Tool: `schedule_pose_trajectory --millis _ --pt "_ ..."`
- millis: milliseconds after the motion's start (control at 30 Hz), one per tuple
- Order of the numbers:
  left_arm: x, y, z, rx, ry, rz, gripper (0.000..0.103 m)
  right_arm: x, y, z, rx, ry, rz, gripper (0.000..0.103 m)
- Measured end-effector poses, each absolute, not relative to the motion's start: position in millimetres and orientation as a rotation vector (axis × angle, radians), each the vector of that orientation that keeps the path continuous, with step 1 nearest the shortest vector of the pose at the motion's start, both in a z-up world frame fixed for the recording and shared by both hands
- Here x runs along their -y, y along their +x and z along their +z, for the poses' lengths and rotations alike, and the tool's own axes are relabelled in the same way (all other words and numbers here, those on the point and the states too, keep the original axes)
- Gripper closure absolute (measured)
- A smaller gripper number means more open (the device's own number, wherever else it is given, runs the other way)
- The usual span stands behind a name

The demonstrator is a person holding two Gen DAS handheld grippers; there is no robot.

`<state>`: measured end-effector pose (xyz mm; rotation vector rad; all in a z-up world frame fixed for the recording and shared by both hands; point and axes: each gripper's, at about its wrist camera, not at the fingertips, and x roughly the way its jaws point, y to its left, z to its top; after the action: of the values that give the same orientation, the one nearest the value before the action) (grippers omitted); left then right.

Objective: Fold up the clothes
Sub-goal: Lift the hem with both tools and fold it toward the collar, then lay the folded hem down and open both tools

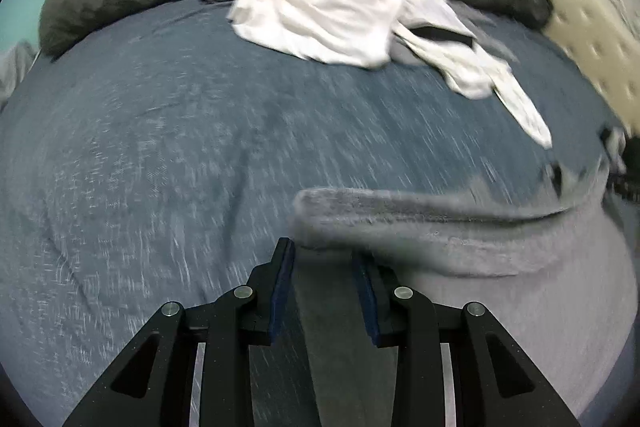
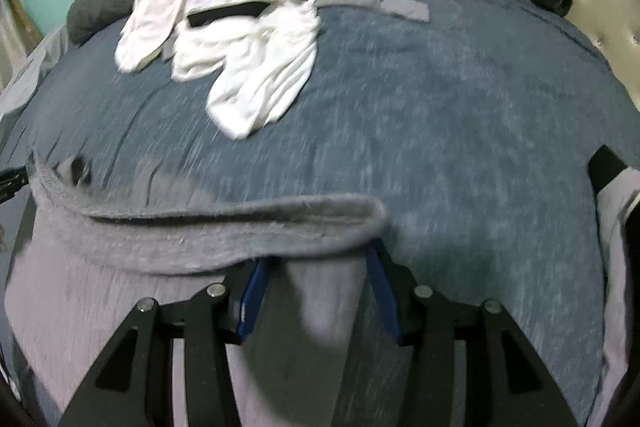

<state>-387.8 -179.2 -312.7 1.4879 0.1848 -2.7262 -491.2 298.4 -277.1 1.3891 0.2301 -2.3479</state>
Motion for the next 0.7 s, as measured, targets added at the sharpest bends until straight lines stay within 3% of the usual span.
schedule_pose_trajectory --millis 167,267,467,567,633,700 --pt "200 -392 -321 -0.374 1.482 -2.693 0.067 -320 -508 -272 -0.072 1.388 -2.397 0.054" --pt "202 -388 -332 -0.413 1.494 -2.684 0.053 -333 -507 -277 0.003 1.404 -2.359 0.054" --pt "207 -372 -342 -0.502 1.501 -2.711 0.053 -348 -500 -297 0.129 1.456 -2.283 0.054" --pt "207 -370 -340 -0.536 1.503 -2.741 0.067 -349 -501 -298 0.193 1.439 -2.267 0.057" --pt "206 -368 -339 -0.554 1.505 -2.766 0.081 -349 -500 -297 0.237 1.419 -2.23 0.075" --pt "204 -367 -339 -0.555 1.511 -2.78 0.093 -345 -499 -297 0.242 1.406 -2.203 0.081"
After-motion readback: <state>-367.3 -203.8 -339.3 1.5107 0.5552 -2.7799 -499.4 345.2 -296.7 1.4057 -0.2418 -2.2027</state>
